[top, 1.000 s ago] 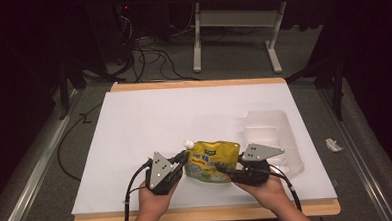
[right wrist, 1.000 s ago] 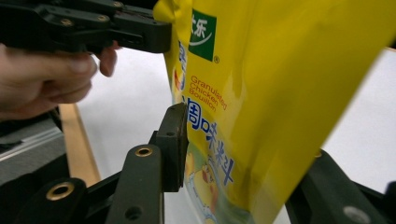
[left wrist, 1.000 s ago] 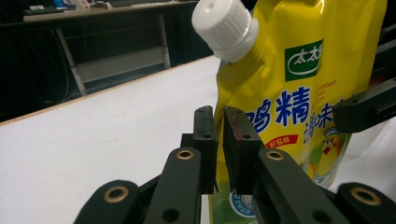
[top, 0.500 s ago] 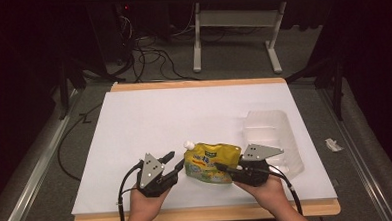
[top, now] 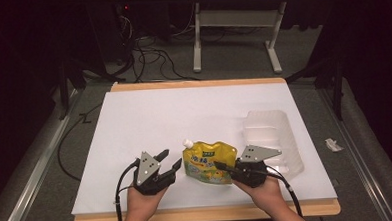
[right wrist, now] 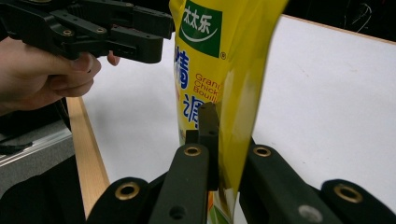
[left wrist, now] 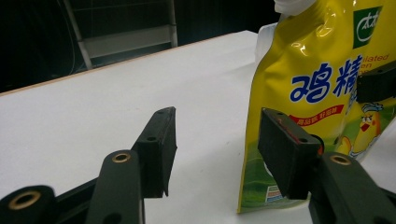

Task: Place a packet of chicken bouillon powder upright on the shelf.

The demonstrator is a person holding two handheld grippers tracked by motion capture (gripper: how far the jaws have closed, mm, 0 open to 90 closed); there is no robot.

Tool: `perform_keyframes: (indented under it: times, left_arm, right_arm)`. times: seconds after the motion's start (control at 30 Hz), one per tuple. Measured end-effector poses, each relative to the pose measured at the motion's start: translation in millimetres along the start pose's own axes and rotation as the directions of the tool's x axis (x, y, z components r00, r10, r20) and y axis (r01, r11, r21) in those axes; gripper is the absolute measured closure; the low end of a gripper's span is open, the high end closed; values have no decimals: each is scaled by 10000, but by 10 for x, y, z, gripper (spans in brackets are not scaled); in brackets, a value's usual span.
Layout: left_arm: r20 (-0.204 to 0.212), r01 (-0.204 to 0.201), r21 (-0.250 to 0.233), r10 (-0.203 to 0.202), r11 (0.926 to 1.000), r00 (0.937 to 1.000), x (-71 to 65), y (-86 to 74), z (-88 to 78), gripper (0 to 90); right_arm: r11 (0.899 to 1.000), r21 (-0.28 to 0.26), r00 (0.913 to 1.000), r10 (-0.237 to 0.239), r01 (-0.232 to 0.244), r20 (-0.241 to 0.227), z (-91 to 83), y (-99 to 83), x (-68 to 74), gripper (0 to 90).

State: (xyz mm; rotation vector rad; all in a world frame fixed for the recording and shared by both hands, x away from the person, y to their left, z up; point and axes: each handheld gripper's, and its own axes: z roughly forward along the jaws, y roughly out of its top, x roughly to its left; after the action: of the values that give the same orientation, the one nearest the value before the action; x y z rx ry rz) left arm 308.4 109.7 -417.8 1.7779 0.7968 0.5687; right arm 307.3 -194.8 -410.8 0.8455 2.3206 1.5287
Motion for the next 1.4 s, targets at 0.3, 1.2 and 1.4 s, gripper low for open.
perform_keyframes:
  times: [0.3,1.2,1.4]
  left_arm:
    - [-17,64,-53,-64,10000,10000,18,-1,-12,474]
    - [59,74,74,-75,9999,10000,51,-25,13,469]
    - [2,193,259,-194,9995,9998,95,-47,33,449]
  right_arm:
    - [10000,-58,10000,59,-59,-46,1,6,11,900]
    - [9985,-542,9999,-22,13,-163,-143,76,21,900]
    - [9972,-743,9998,-75,61,-173,-234,115,1,900]
